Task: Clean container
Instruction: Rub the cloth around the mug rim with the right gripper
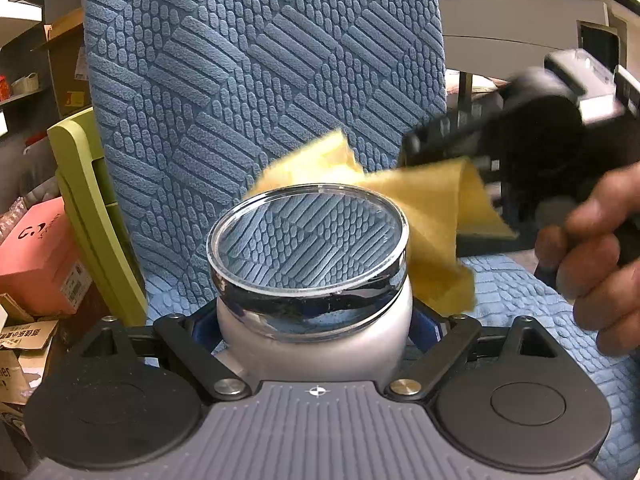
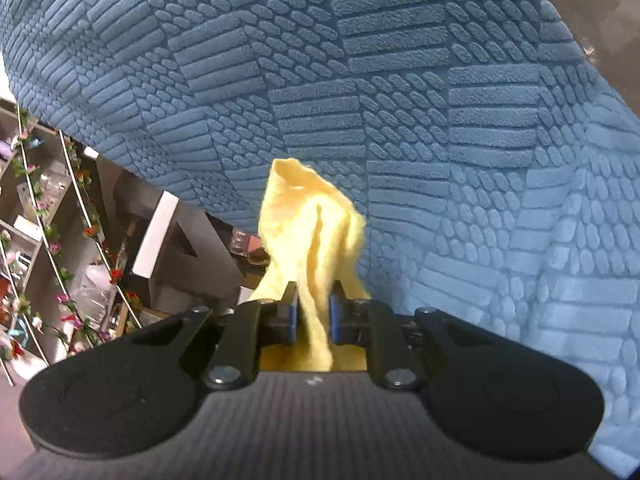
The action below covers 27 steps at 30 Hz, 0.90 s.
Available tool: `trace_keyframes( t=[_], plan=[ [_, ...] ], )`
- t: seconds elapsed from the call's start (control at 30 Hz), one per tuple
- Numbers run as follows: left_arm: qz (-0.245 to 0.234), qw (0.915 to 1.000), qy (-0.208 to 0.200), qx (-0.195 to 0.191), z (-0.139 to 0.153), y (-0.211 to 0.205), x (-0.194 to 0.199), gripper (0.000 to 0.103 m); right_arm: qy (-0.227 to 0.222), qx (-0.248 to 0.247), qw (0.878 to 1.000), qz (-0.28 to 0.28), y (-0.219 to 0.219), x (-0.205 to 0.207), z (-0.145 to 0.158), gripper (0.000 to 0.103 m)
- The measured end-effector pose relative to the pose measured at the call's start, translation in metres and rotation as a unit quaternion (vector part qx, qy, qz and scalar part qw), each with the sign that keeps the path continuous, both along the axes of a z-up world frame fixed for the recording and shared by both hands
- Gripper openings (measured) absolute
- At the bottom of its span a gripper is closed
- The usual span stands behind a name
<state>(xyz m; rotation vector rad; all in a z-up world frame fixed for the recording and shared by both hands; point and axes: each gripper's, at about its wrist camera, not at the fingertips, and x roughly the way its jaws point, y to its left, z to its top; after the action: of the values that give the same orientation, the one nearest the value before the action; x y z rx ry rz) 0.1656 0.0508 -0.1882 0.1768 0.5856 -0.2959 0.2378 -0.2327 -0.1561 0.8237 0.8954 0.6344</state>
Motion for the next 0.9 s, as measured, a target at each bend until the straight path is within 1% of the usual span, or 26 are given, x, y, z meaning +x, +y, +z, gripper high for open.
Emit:
trace_keyframes(
  t=[0.03,0.07,0.1,0.17,0.23,0.33,0.4,0.5,0.57,0.6,0.63,0.73,0.8,0.9],
  plan=[
    [0.000,1.0000,0.001,0.000,0.000,0.000,0.007,0.091,0.009,-0.006,1.000,-0.004,0.000,0.000,-0.005,0.016],
    [-0.001,1.0000,0.003,0.000,0.001,-0.002,0.028,0.091,0.023,-0.018,1.000,-0.007,0.000,0.001,-0.011,0.016],
    [-0.002,1.0000,0.003,0.001,0.001,-0.002,0.031,0.091,0.037,-0.029,0.999,-0.010,0.001,0.001,-0.017,0.016],
    [-0.003,1.0000,0.003,0.003,0.001,-0.003,0.032,0.091,0.039,-0.035,0.999,-0.012,0.000,0.001,-0.019,0.016],
    [-0.002,1.0000,0.004,0.003,0.000,-0.003,0.032,0.091,0.024,-0.030,0.999,-0.010,0.004,0.001,-0.010,0.016],
    [-0.002,1.0000,0.004,0.003,0.001,-0.003,0.033,0.091,0.000,0.018,1.000,-0.006,0.001,-0.001,0.000,0.016],
    [-0.001,1.0000,0.004,0.004,0.002,-0.004,0.031,0.091,0.003,0.003,1.000,-0.005,0.005,-0.001,-0.001,0.016],
    [0.000,1.0000,0.003,0.004,0.003,-0.005,0.032,0.091,0.033,-0.037,0.999,-0.008,0.006,0.002,-0.012,0.016],
    [0.001,1.0000,0.003,0.006,0.004,-0.007,0.039,0.092,0.045,-0.046,0.998,-0.010,0.002,0.003,-0.016,0.015],
    [0.002,1.0000,0.002,0.007,0.005,0.002,0.046,0.092,0.048,-0.042,0.998,-0.012,0.002,0.003,-0.014,0.016],
    [0.003,1.0000,0.003,0.007,0.006,0.000,0.045,0.092,0.045,-0.037,0.998,-0.012,0.002,0.003,-0.009,0.016],
    [0.008,0.9999,0.005,0.006,0.007,-0.005,0.043,0.092,0.022,-0.003,1.000,-0.007,-0.001,0.000,0.006,0.016],
    [0.011,0.9999,0.005,0.007,0.008,-0.009,0.040,0.092,0.022,-0.014,1.000,-0.009,-0.002,-0.001,0.006,0.015],
    [0.015,0.9998,0.007,0.007,0.009,-0.015,0.037,0.092,0.054,-0.057,0.997,-0.016,-0.007,-0.003,-0.013,0.015]
  ],
)
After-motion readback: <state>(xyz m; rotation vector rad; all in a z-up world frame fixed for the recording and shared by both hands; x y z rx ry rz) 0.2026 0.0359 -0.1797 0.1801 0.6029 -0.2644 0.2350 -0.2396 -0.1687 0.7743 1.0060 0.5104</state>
